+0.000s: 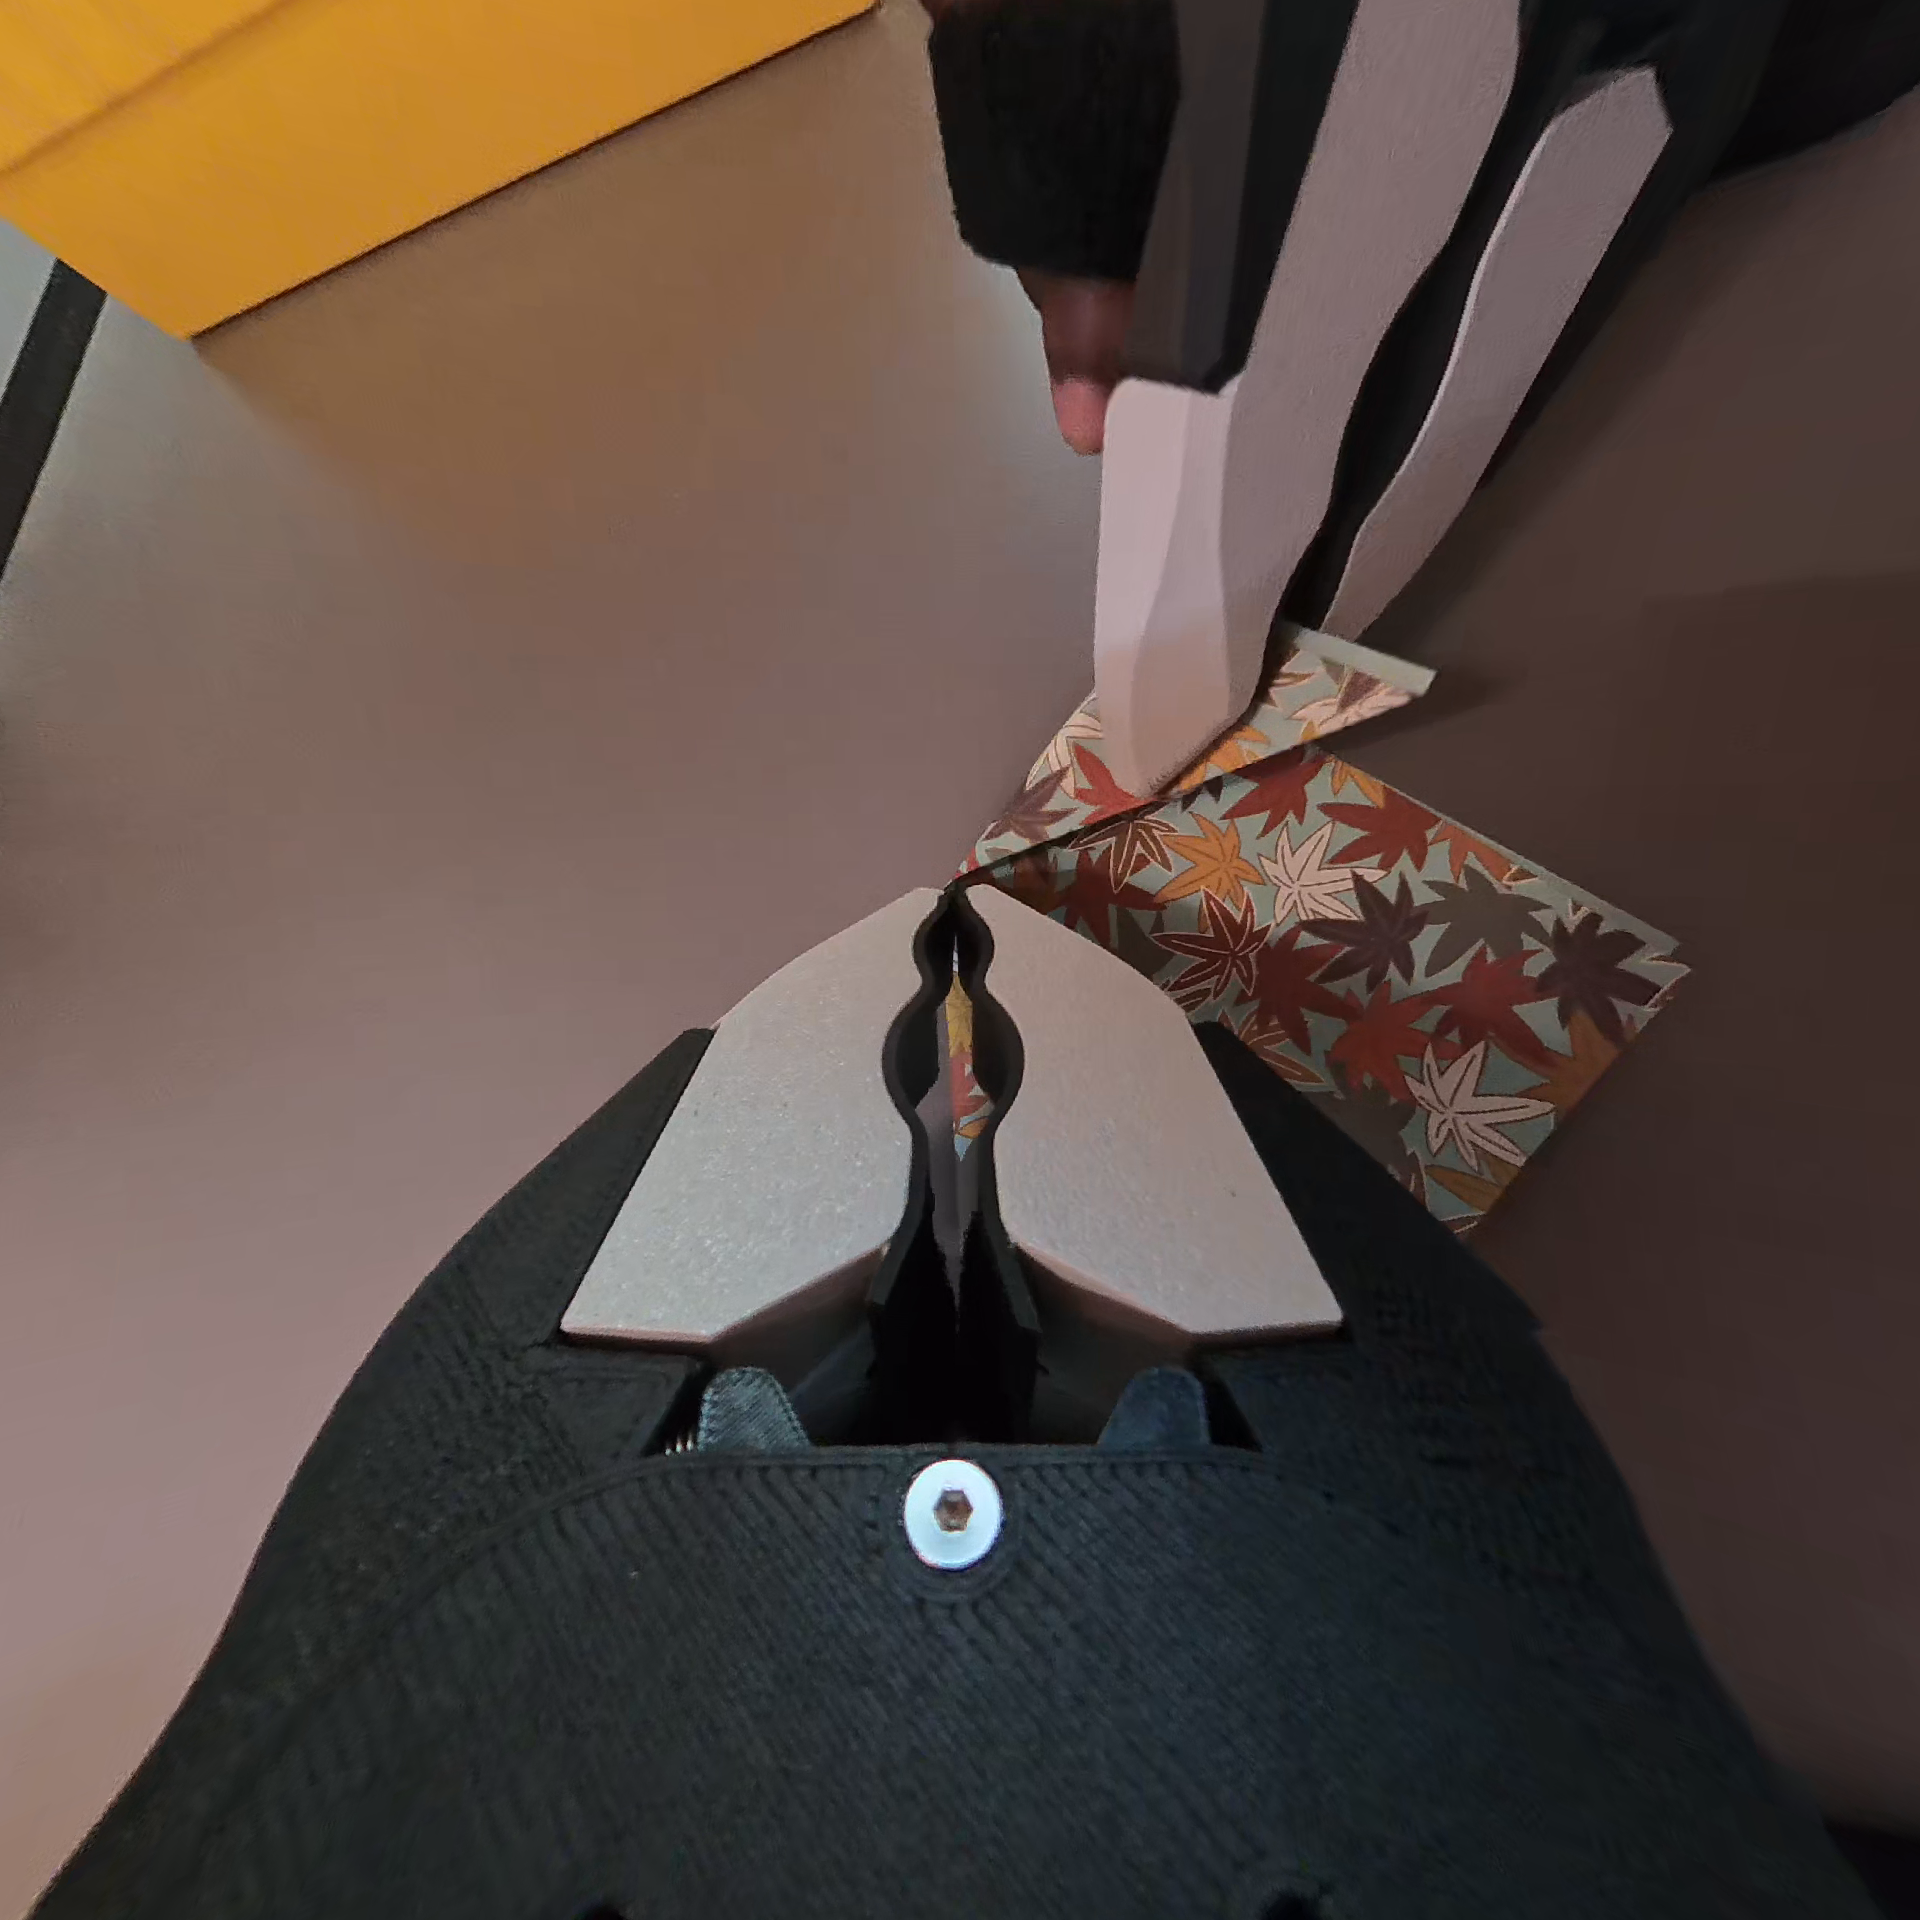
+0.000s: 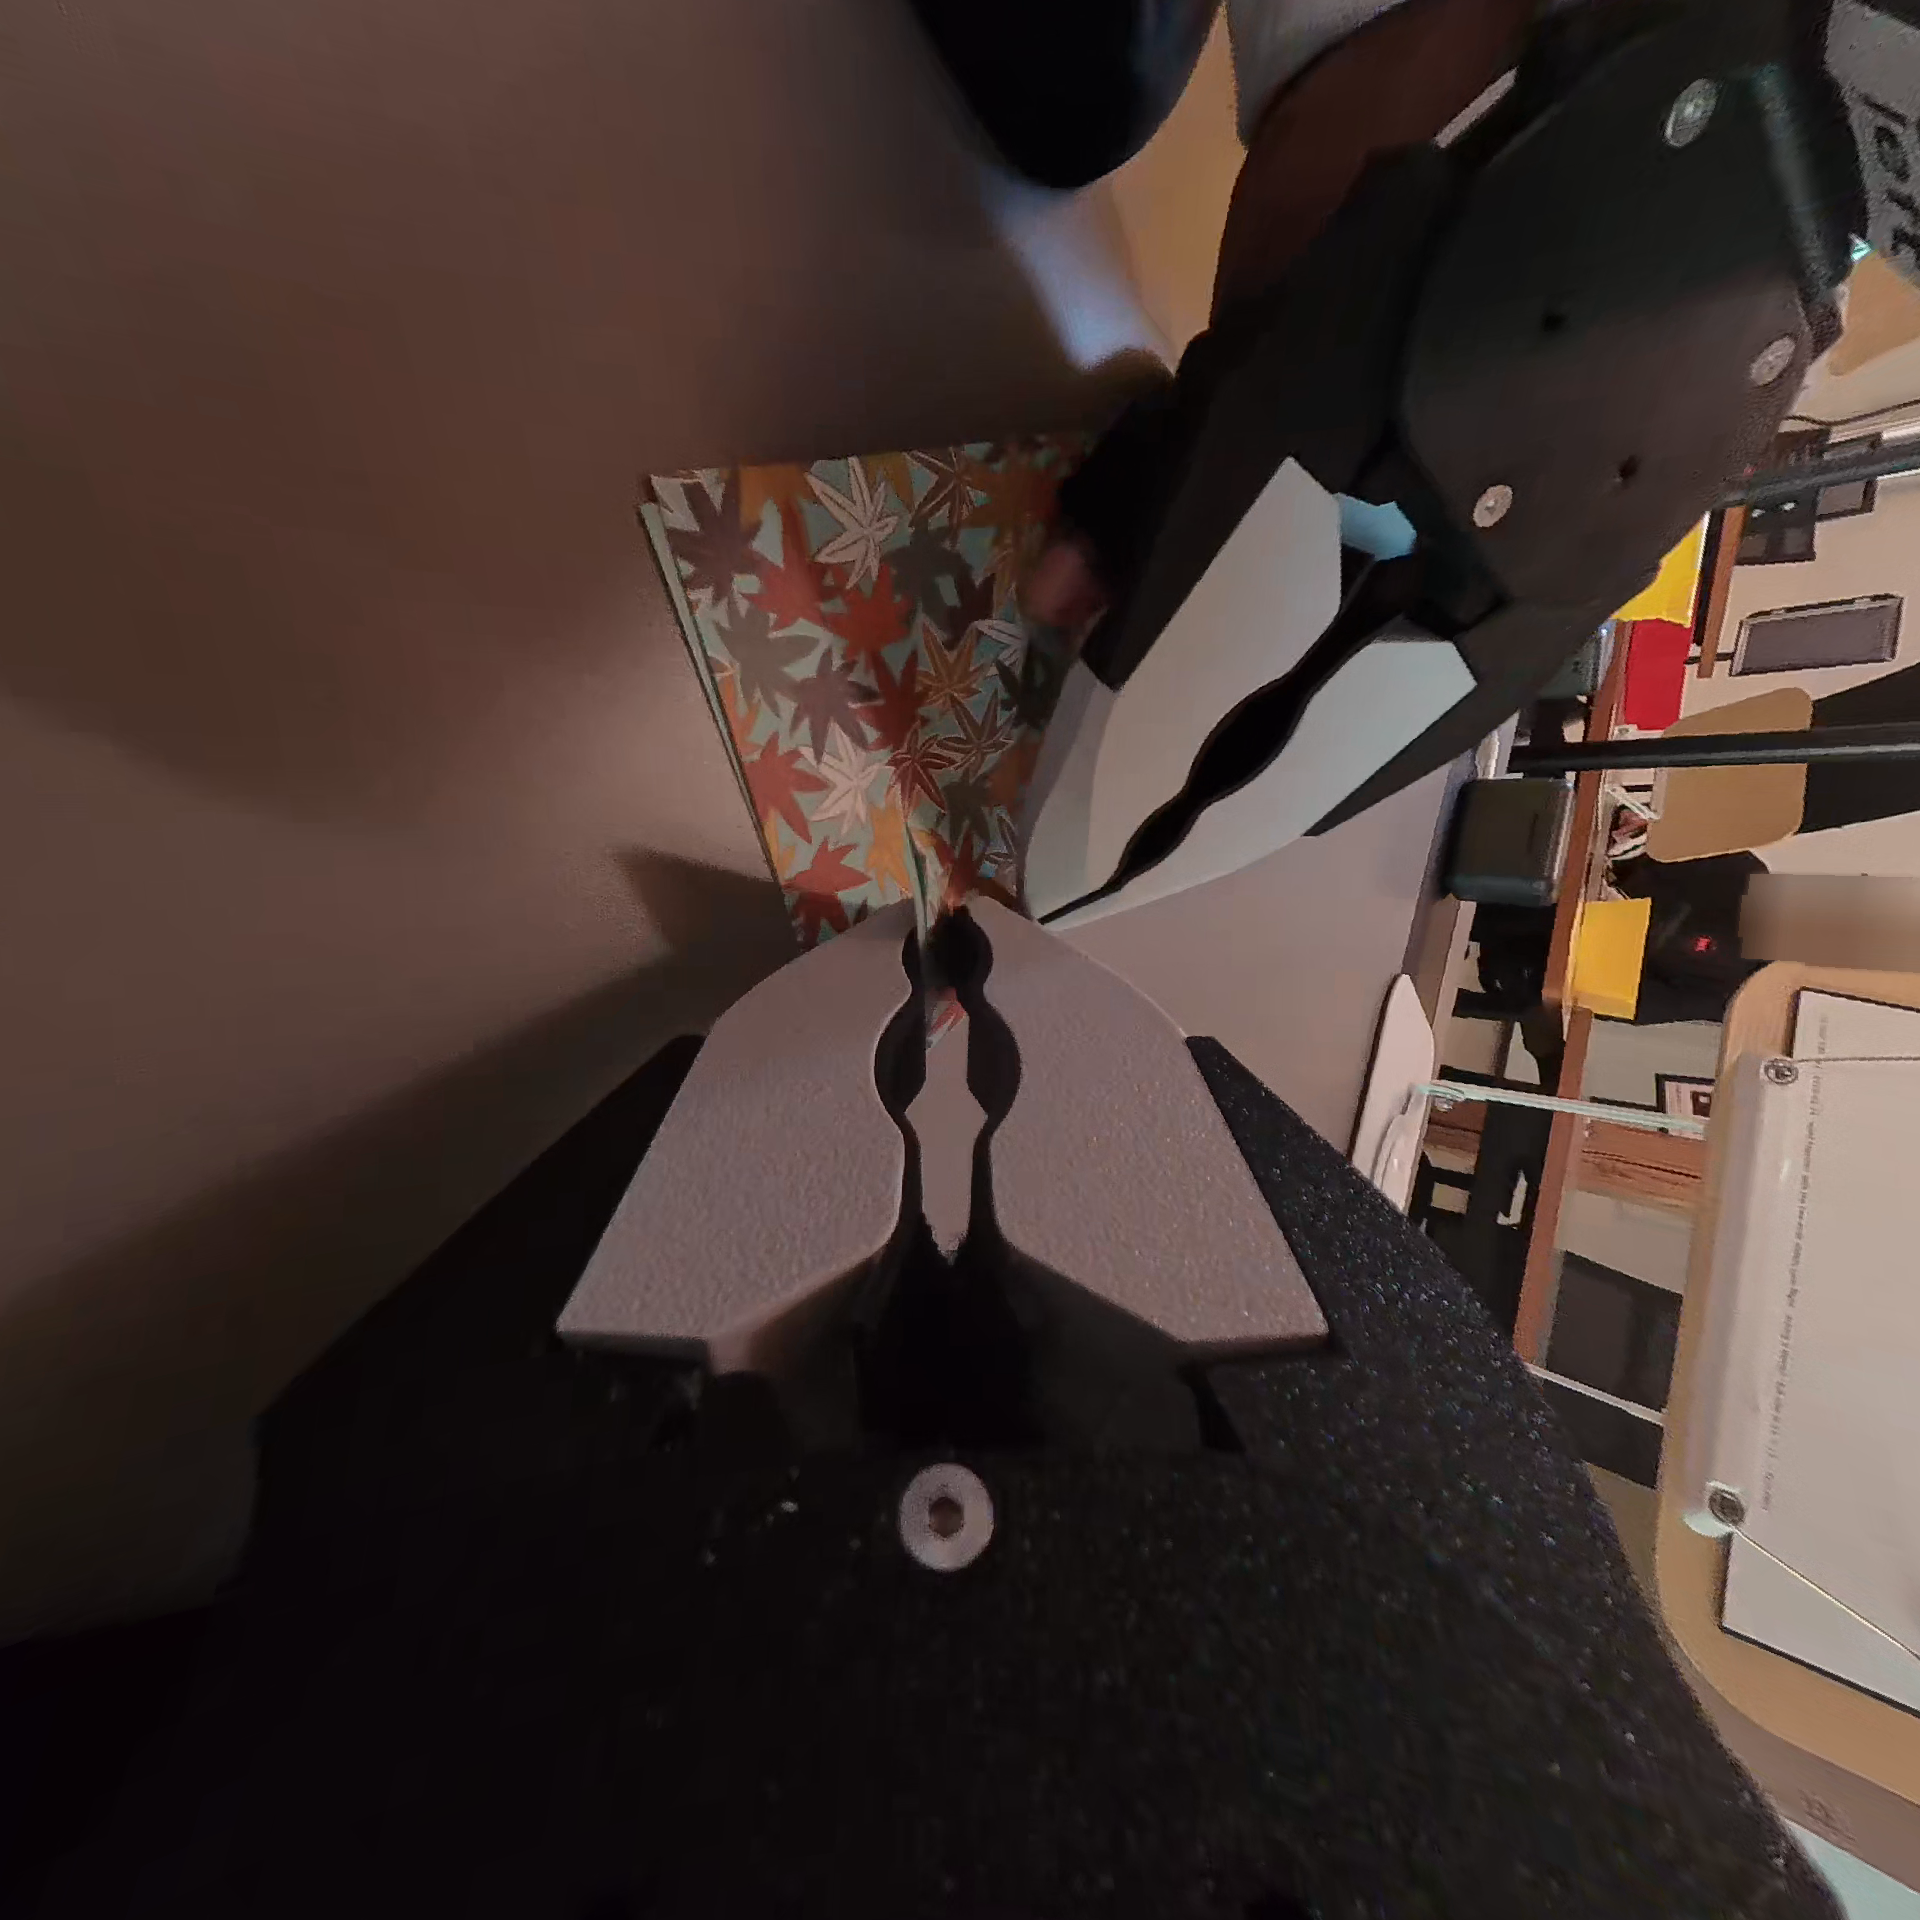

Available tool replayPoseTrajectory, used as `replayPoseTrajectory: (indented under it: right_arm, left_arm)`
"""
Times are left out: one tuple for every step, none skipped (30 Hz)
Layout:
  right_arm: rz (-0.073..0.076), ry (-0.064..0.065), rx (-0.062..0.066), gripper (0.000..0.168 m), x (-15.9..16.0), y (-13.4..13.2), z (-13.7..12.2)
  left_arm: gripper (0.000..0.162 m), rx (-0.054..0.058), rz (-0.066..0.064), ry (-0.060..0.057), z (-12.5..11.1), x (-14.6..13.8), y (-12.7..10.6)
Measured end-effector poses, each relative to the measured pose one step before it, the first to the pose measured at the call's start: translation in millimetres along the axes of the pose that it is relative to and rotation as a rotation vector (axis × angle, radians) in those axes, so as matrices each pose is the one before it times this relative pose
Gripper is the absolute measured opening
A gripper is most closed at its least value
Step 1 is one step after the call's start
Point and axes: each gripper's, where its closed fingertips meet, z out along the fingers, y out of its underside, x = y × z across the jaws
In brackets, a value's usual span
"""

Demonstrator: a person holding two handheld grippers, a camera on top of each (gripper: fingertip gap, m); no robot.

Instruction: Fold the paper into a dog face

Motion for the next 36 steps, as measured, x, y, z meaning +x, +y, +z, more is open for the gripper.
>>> replayPoseTrajectory:
  right_arm:
    - [0.0063,-0.0008,0.0035,0.002,-0.85,-1.41,0.27]
    - [0.0072,0.0006,0.0007,0.002,-0.19,-1.22,0.01]
    - [0.0042,-0.0022,-0.0025,0.002,-0.25,-0.63,0.00]
    - [0.0031,-0.0014,-0.0006,0.002,-0.22,-0.61,0.17]
    - [0.0033,-0.0007,0.0005,0.003,-0.32,-0.59,0.28]
    - [0.0043,-0.0022,-0.0002,0.003,-0.55,-0.29,0.51]
    - [0.0033,-0.0032,-0.0008,0.003,-0.85,-0.23,0.51]
    - [0.0020,-0.0033,-0.0014,0.003,-0.68,-0.08,0.54]
    - [0.0014,-0.0024,-0.0001,0.003,-0.60,-0.34,0.42]
    - [-0.0003,-0.0054,-0.0012,0.003,-0.67,-0.05,0.36]
    - [0.0017,-0.0058,-0.0001,0.003,-0.67,0.05,0.22]
    - [0.0068,-0.0037,0.0031,0.003,-0.05,-0.20,0.08]
    - [0.0103,-0.0048,0.0035,0.003,-0.16,-0.16,0.06]
    - [0.0108,-0.0061,0.0038,0.003,-0.14,-0.20,0.02]
    - [0.0133,-0.0079,0.0040,0.003,-0.04,-0.32,0.14]
    - [0.0201,-0.0100,0.0046,0.003,-0.19,-0.58,0.29]
    - [0.0221,-0.0103,0.0044,0.003,-0.09,-0.82,0.50]
    - [0.0186,-0.0087,0.0042,0.003,0.00,-0.79,0.51]
    - [0.0130,-0.0070,0.0038,0.003,-0.13,-0.54,0.34]
    - [0.0100,-0.0058,0.0036,0.003,-0.12,-0.14,0.19]
    - [0.0111,-0.0050,0.0042,0.003,-0.01,0.04,-0.01]
    - [0.0159,-0.0060,0.0054,0.003,-0.04,0.09,0.04]
    - [0.0229,-0.0098,0.0064,0.003,-0.11,0.11,0.07]
    - [0.0297,-0.0163,0.0076,0.003,-0.35,0.17,0.13]
    - [0.0387,-0.0222,0.0084,0.003,-0.48,0.23,0.24]
    - [0.0512,-0.0274,0.0098,0.002,-0.44,0.32,0.16]
    - [0.0646,-0.0340,0.0111,0.002,-0.53,0.29,0.20]
    - [0.0650,-0.0404,0.0152,0.002,-0.90,-0.38,0.02]
    - [0.0534,-0.0345,0.0136,0.002,-0.71,-0.15,0.04]
    - [0.0342,-0.0245,0.0098,0.002,-0.38,-0.09,0.12]
    - [0.0118,-0.0136,0.0054,0.003,-0.23,-0.01,0.15]
    - [-0.0124,-0.0037,0.0027,0.002,-0.37,-0.35,0.03]
    - [-0.0263,0.0043,0.0000,0.002,-0.22,-0.21,0.08]
    - [-0.0204,0.0025,-0.0008,0.002,-0.26,-0.18,0.01]
    - [-0.0025,-0.0044,-0.0025,0.002,-0.16,0.04,0.04]
    - [0.0133,-0.0133,-0.0013,0.002,-0.21,-0.02,0.01]
  left_arm:
    - [0.000,0.0007,0.0030,-0.0023,0.05,-0.03,0.00]
    - [0.000,0.0004,-0.0001,0.0002,-0.02,-0.02,0.02]
    - [0.000,0.0002,-0.0029,0.0022,0.08,0.05,-0.05]
    - [0.000,0.0001,-0.0034,0.0025,-0.02,0.01,0.10]
    - [0.000,0.0002,-0.0014,0.0012,0.08,0.04,0.01]
    - [0.000,0.0003,0.0004,-0.0004,0.02,-0.08,-0.03]
    - [0.000,0.0002,0.0017,-0.0017,0.00,0.04,-0.02]
    - [0.000,0.0001,0.0025,-0.0024,0.05,0.04,0.01]
    - [0.000,0.0000,0.0020,-0.0020,-0.01,-0.03,0.00]
    - [0.000,0.0001,0.0006,-0.0006,0.01,-0.01,0.08]
    - [0.000,0.0000,-0.0008,0.0007,0.05,-0.03,-0.11]
    - [0.000,0.0000,-0.0011,0.0011,0.07,0.01,0.02]
    - [0.000,0.0000,-0.0011,0.0010,-0.04,0.01,0.11]
    - [0.000,0.0001,-0.0003,0.0004,0.06,-0.01,-0.03]
    - [0.000,0.0000,-0.0002,0.0003,0.06,-0.03,-0.02]
    - [0.000,0.0001,-0.0001,0.0002,0.01,0.03,-0.01]
    - [0.000,0.0002,0.0006,-0.0003,-0.05,0.00,0.00]
    - [0.000,0.0001,0.0007,-0.0004,0.12,-0.02,-0.01]
    - [0.000,0.0002,0.0004,0.0001,0.02,-0.02,-0.03]
    - [0.000,0.0002,-0.0002,0.0006,-0.03,0.04,0.04]
    - [0.000,0.0002,-0.0001,0.0008,-0.04,-0.05,-0.05]
    - [0.000,0.0006,0.0001,0.0009,0.05,-0.03,-0.03]
    - [0.000,0.0006,-0.0017,0.0018,0.12,0.00,-0.01]
    - [0.000,0.0005,-0.0037,0.0030,-0.01,-0.01,-0.04]
    - [0.000,0.0001,-0.0045,0.0040,-0.03,0.04,0.05]
    - [0.000,0.0000,-0.0051,0.0047,0.07,0.00,0.02]
    - [0.000,0.0000,-0.0050,0.0047,0.06,0.00,0.02]
    - [0.000,-0.0001,-0.0026,0.0025,0.05,0.06,-0.02]
    - [0.000,0.0001,0.0018,-0.0011,-0.06,-0.05,-0.03]
    - [0.000,0.0001,0.0043,-0.0034,0.00,0.00,0.00]
    - [0.000,0.0001,0.0048,-0.0041,0.12,-0.04,0.00]
    - [0.000,0.0000,0.0035,-0.0031,-0.02,-0.01,-0.09]
    - [0.000,0.0000,0.0020,-0.0018,-0.05,-0.06,0.06]
    - [0.000,0.0001,0.0005,-0.0005,0.06,0.06,0.02]
    - [0.000,0.0000,-0.0004,0.0003,0.05,-0.01,-0.02]
    - [0.000,0.0000,0.0000,0.0000,0.00,0.00,0.00]
